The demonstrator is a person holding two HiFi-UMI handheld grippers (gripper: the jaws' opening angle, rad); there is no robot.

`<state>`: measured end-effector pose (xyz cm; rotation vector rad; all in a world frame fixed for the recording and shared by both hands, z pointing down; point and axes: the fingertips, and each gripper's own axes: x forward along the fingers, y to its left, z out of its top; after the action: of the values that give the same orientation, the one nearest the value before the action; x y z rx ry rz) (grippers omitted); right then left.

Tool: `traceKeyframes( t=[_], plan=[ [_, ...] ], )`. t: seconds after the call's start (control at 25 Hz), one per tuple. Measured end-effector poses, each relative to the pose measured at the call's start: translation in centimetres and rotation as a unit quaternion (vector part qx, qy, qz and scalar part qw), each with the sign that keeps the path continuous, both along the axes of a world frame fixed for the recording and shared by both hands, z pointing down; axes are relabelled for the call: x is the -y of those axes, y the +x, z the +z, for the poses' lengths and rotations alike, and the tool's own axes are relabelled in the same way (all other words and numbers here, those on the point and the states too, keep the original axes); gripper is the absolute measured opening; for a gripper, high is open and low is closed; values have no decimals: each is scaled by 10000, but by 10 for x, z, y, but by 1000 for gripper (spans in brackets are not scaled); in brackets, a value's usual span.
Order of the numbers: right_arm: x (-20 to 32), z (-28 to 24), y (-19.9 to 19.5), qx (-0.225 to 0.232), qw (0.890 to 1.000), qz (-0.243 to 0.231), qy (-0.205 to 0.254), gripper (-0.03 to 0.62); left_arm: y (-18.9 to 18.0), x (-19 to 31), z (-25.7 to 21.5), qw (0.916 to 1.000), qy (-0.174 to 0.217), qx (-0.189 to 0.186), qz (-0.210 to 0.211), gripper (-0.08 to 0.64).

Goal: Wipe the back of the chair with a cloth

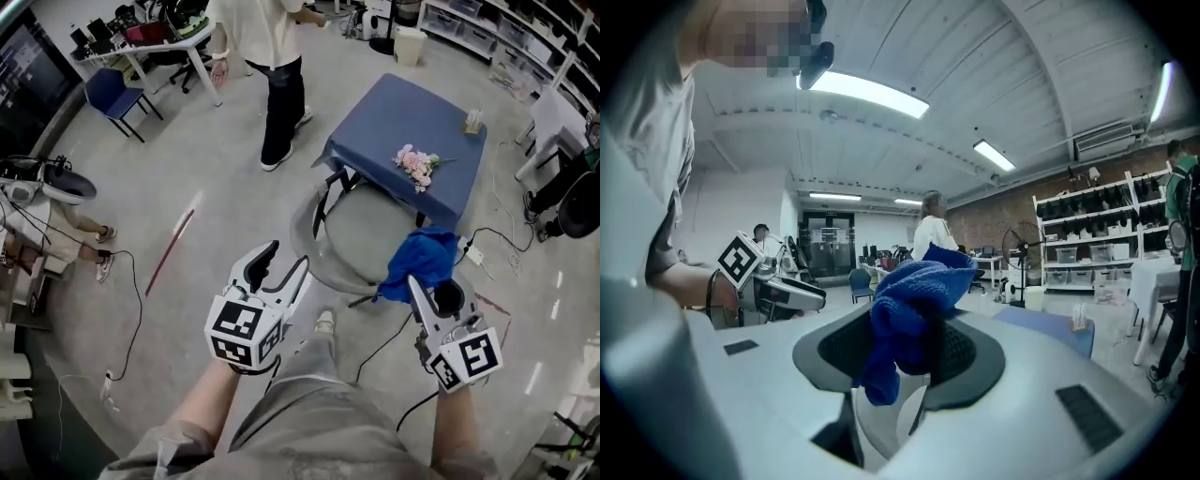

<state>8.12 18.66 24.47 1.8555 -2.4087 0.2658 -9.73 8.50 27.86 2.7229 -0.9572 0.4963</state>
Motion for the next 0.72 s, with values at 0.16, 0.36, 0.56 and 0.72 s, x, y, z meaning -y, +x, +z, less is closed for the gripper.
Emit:
traceKeyframes(
  t=[0.16,0.36,0.56,0.72],
  plan=[
    [49,30,0,64,9993,-124,-342,166,0,38,37,9989,-420,173,-91,227],
    [109,76,-2,55,9965,-206,-810,167,1,77,88,9934,-1107,269,-164,227],
    [158,128,-6,336,9905,-198,-1315,167,3,105,129,9849,-1681,347,-200,232],
    [188,177,-7,376,9847,-253,-1680,166,6,115,160,9781,-2026,406,-255,238]
  ],
)
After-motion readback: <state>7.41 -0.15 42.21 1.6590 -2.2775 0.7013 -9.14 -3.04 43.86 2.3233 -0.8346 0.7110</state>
